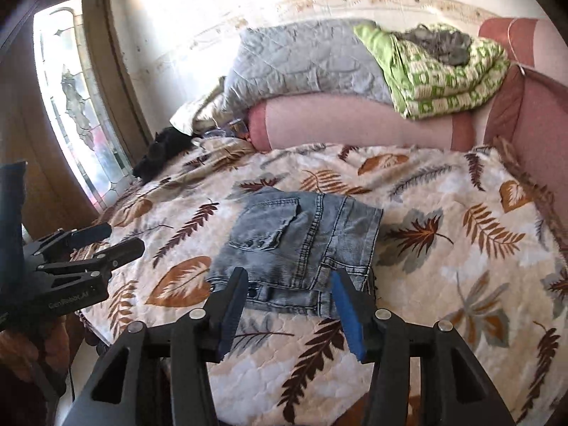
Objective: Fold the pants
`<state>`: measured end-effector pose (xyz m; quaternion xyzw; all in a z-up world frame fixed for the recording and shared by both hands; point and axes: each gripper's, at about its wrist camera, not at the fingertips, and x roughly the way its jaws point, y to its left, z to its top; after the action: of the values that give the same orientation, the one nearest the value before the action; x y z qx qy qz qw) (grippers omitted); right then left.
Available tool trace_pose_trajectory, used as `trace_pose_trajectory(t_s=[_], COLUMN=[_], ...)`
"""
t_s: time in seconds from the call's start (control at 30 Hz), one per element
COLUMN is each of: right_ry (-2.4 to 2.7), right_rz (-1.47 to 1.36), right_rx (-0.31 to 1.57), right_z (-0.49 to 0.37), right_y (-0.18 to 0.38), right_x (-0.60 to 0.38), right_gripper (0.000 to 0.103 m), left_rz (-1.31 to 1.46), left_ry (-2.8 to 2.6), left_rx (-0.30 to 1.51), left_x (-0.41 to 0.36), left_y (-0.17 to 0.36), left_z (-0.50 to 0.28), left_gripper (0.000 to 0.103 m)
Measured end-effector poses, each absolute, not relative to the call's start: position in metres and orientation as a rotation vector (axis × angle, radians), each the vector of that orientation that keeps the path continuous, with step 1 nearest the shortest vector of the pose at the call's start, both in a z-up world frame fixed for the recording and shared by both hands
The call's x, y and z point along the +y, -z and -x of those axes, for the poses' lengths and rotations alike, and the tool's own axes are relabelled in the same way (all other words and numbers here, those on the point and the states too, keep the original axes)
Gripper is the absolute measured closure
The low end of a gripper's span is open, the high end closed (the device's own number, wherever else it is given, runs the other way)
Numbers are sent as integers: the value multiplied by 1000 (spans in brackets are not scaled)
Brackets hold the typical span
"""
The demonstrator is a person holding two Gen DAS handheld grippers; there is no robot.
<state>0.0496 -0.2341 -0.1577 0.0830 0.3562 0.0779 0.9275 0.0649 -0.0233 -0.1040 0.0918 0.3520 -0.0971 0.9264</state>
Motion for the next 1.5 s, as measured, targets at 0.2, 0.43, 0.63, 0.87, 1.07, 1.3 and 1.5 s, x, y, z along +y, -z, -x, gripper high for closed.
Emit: trace_pose_trajectory(t_s=[0.2, 0.43, 0.63, 0.87, 1.07, 1.3, 1.5], right_ry=[-165, -160, -170, -179, -169, -168, -176], right_rz=[-160, -148, -156, -145, -130, -103, -99], right_rx=[707, 697, 698, 639, 594, 604, 617], right_z=[-27, -9, 1, 9, 13, 8, 5], right_y=[147, 144, 142, 128, 120, 122, 127], right_x=[-231, -230, -229, -217, -205, -192, -188], right_gripper=[50, 50, 50, 50, 42, 42, 42], left_rz=[-194, -194, -194, -224, -187, -172, -131], left_ry=[211, 219, 204, 112, 51, -20, -43], left_rx=[686, 675, 679, 663, 656, 661, 644], left_x=[-24, -22, -20, -17, -4, 10, 24], left_y=[89, 84, 86, 85, 83, 86, 82], left_z=[-39, -19, -8, -9, -14, -20, -23], left_gripper=[28, 28, 27, 27, 26, 26, 26])
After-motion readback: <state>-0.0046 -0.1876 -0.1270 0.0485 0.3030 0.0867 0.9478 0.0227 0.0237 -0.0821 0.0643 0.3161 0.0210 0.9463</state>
